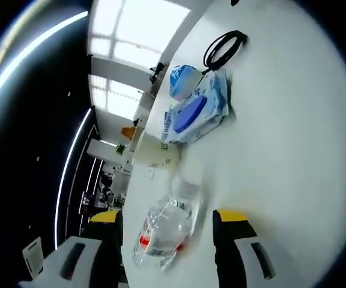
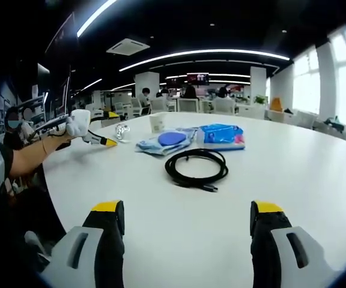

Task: Arrange the tabletop items into an orderly group along one side of the table until the central work area is clear of visible clutter.

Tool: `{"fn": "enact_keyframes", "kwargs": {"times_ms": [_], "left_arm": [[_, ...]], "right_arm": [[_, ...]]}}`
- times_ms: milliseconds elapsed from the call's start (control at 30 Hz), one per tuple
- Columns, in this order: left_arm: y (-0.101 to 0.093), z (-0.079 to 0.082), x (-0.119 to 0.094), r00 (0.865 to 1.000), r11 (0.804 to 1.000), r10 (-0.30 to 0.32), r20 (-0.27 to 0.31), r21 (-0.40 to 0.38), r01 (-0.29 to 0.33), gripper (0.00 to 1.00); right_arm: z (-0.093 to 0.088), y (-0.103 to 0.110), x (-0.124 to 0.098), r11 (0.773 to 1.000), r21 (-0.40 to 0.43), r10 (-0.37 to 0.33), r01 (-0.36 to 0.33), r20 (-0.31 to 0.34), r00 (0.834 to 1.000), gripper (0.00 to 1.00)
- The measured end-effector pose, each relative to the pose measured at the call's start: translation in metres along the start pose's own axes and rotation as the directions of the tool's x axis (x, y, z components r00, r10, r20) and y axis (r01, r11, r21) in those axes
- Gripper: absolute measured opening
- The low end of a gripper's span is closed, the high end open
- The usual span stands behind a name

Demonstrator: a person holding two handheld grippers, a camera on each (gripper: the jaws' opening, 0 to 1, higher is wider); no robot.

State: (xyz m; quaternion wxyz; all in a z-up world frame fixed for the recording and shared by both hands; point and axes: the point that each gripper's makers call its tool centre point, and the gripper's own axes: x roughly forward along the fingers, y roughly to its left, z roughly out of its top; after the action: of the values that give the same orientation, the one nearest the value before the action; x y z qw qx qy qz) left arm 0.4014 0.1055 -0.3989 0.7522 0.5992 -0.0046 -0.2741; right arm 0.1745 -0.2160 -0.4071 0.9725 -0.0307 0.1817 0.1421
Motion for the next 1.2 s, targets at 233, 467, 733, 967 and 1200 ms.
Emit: {"fn": "enact_keyframes", "kwargs": {"times_ms": [233, 467, 733, 967, 1200], "left_arm": [[0.000, -0.001, 0.007, 1.000, 1.000, -0.022, -0.010, 0.018, 0.022, 0.57], [0.002, 0.000, 0.012, 0.999, 0.999, -0.046, 0.004, -0.017, 0.046, 0.57], [0.000, 0.003, 0.019, 0.998, 0.996, -0.058, -0.003, 0.072, 0.058, 0.55], [0.000, 0.002, 0.023, 0.998, 0.993, -0.056, -0.022, 0.107, 0.058, 0.52], [0.001, 0.001, 0.027, 0.998, 0.992, -0.059, -0.028, 0.110, 0.062, 0.50]], "right_arm": [[0.002, 0.000, -0.001, 1.000, 0.002, -0.002, 0.002, 0.010, 1.000, 0.83], [0.004, -0.003, -0.003, 1.000, 0.006, -0.008, 0.008, 0.016, 1.000, 0.84], [0.005, -0.006, -0.005, 1.000, 0.013, -0.017, 0.017, 0.026, 1.000, 0.84], [0.006, -0.008, -0.007, 1.000, 0.014, -0.020, 0.020, 0.030, 0.999, 0.84], [0.006, -0.011, -0.009, 1.000, 0.012, -0.029, 0.028, 0.029, 0.999, 0.84]]}}
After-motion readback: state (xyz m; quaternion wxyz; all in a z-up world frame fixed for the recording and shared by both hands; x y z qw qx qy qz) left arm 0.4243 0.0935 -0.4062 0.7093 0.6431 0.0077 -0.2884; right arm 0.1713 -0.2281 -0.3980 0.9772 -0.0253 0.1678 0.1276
